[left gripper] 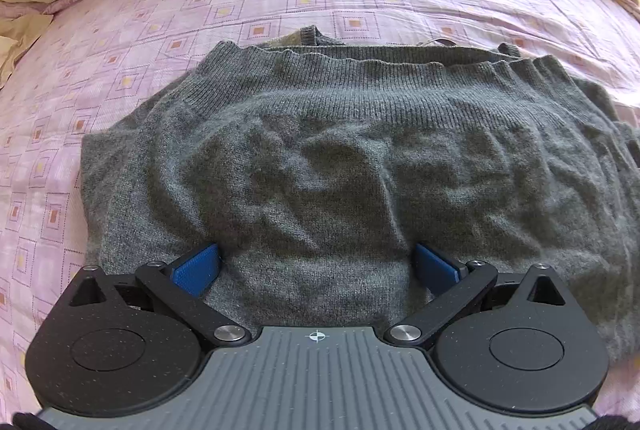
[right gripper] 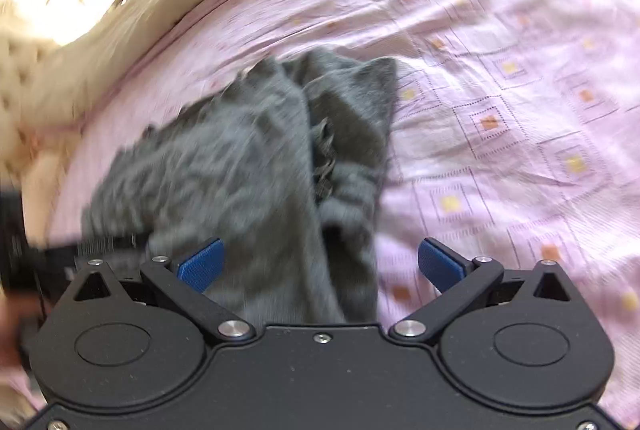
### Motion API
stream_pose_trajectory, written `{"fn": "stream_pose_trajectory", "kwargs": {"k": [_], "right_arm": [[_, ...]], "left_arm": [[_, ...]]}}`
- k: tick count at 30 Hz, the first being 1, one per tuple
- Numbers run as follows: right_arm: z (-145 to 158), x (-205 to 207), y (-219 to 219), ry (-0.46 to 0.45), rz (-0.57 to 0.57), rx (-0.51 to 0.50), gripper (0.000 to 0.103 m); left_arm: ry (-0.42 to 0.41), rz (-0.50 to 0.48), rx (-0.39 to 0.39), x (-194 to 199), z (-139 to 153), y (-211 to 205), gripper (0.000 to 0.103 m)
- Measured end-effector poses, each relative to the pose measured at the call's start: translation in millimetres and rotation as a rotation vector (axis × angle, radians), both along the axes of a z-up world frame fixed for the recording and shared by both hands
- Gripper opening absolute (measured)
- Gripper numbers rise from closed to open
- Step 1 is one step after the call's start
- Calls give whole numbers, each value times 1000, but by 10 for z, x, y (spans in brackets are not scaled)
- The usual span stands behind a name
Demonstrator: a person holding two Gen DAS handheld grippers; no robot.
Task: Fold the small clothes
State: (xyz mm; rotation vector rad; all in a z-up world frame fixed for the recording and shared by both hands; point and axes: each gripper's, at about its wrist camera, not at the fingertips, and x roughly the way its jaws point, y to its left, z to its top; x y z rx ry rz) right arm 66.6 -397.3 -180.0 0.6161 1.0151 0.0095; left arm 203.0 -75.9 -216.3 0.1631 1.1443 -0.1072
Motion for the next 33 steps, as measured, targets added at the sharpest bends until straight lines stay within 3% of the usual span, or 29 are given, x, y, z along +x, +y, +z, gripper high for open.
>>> {"fn": "stream_pose_trajectory", "kwargs": {"k": [6,11,13,17,24,29,33], "right_arm": [[-142,355,-178,-34,11,109,103],[-175,570,-143,-73,78,108,103],[-180,563,-126,-91,96,99,103],[-211,459,-124,-154,126,93,103],[-196,457,-130,-155,135,89,103],[-239,449,-170,-171,134,118,103],[-237,440,-178,-177,136,125,103]], "left_arm": [[11,4,4,35,-3,-20,103],[68,29,-4,172,82,-11,102],[37,64,-37,220,204,-28,101],[16,41,-82,472,311,-210,101],[40,-46,31,886,45,-600,103],[40,2,-21,1031,-50,-536,103],[50,-30,2,1109,-46,-593,103]]}}
